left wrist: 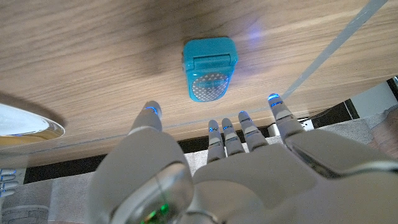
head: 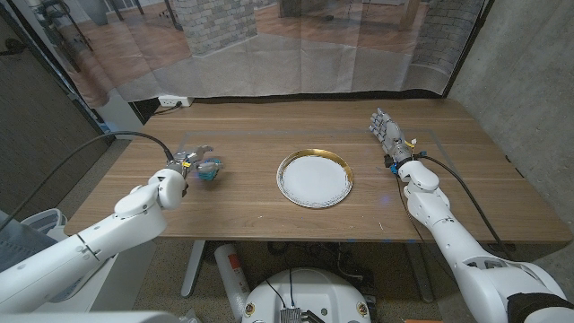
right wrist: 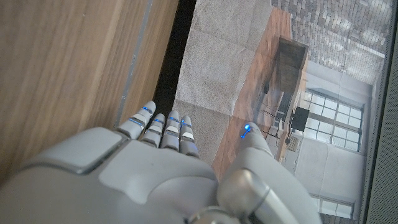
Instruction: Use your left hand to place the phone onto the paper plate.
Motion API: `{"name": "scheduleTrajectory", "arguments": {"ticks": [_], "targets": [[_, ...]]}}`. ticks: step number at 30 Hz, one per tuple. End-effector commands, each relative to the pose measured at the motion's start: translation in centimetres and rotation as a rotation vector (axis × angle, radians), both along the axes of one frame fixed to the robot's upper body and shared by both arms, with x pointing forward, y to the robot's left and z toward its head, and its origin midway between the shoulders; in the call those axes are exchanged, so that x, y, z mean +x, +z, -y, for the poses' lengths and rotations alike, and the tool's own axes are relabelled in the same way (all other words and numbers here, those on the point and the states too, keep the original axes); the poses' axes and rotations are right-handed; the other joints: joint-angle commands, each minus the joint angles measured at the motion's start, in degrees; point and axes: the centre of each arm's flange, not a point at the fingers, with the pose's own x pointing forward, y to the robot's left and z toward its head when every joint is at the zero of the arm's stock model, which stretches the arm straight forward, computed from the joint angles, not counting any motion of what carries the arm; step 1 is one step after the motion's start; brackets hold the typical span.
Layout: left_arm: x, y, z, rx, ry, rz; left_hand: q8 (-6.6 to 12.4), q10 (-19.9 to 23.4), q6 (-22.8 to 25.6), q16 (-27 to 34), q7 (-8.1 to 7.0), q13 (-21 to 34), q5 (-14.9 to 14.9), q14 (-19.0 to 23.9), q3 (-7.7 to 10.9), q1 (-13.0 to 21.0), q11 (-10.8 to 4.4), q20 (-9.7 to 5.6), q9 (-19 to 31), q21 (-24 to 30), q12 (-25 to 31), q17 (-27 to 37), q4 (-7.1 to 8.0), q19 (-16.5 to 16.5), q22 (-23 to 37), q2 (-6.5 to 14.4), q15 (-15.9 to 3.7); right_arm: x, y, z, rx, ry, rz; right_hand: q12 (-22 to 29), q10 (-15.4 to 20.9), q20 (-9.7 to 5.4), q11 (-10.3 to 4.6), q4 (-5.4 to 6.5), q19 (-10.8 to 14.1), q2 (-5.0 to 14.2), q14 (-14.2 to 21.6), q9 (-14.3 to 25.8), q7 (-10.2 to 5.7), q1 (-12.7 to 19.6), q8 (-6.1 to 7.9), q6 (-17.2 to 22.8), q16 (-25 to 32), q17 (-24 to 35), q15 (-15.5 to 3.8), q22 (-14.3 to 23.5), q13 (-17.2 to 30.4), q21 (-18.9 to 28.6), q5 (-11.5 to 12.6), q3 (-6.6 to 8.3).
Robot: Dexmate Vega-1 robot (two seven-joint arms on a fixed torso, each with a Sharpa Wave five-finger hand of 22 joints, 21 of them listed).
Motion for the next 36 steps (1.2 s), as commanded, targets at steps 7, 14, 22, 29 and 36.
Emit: {"name": "scheduleTrajectory", "arguments": {"ticks": [7, 14, 22, 29, 36], "targets": [[1.1, 0.0, 0.0, -0.026, -0.015, -0.04, -0.22, 0.32, 0.28, 0.52, -0.04, 0.29, -0.38, 0.81, 0.42, 1.2, -0.09, 0.24, 0.35, 0.43, 0.12, 0.13, -0.6, 0.82, 0.09, 0.11, 0.06, 0.1, 0.0, -0.1, 0.001, -0.007, 0.0, 0.22, 0.23, -0.86, -0.04, 0.1, 0.87, 0.3, 0.77, 0.26, -0.12, 0.52, 0.29, 0.35, 0.65, 0.15, -0.02, 0.17, 0.11, 0.03, 0.12, -0.32], [1.6, -0.1, 0.4, -0.019, -0.022, -0.058, -0.18, 0.42, 0.45, 0.59, 0.0, 0.31, -0.42, 1.04, 0.53, 1.55, -0.14, 0.23, 0.36, 0.46, 0.15, 0.14, -0.74, 1.05, 0.1, 0.19, -0.04, 0.0, -0.1, 0.0, 0.006, -0.012, -0.002, 0.24, 0.28, -0.84, 0.02, 0.11, 0.88, 0.31, 0.81, 0.26, -0.12, 0.52, 0.29, 0.35, 0.63, 0.16, 0.0, 0.18, 0.11, 0.0, 0.13, -0.34], [2.1, -0.4, 0.9, -0.021, -0.017, -0.079, -0.05, 0.84, 0.94, 0.77, -0.04, 0.34, -0.49, 1.76, 1.04, 2.73, -0.48, 0.15, 0.38, 0.74, 0.29, 0.17, -1.13, 2.12, 0.17, 0.71, -0.16, 0.0, -0.1, 0.1, 0.005, -0.012, -0.004, 0.22, 0.26, -0.89, -0.01, 0.1, 0.9, 0.33, 0.8, 0.26, -0.11, 0.54, 0.3, 0.39, 0.59, 0.17, -0.1, 0.19, 0.11, -0.04, 0.14, -0.37], [2.4, -0.5, 1.2, -0.014, -0.018, -0.088, 0.03, 1.15, 1.28, 0.99, -0.05, 0.37, -0.62, 2.58, 1.42, 3.67, -0.54, 0.07, 0.4, 1.15, 0.38, 0.17, -1.43, 3.47, 0.25, 1.08, 0.02, 0.0, 0.0, 0.2, 0.002, -0.011, -0.002, 0.21, 0.24, -0.86, -0.02, 0.11, 0.89, 0.34, 0.79, 0.26, -0.13, 0.54, 0.28, 0.33, 0.57, 0.18, -0.03, 0.2, 0.11, -0.08, 0.14, -0.39], [2.5, -0.5, 1.5, -0.011, -0.019, -0.097, 0.14, 1.93, 2.03, 1.34, -0.34, 0.43, -1.23, 4.48, 2.66, 6.88, -0.79, -0.06, 0.44, 2.63, 0.54, 0.18, -2.44, 8.14, 0.44, 1.98, -0.37, 0.1, -0.1, 0.2, 0.004, -0.008, -0.005, 0.21, 0.24, -0.88, -0.07, 0.11, 0.91, 0.34, 0.85, 0.26, -0.17, 0.53, 0.27, 0.3, 0.57, 0.19, -0.03, 0.21, 0.11, -0.11, 0.14, -0.43]]}}
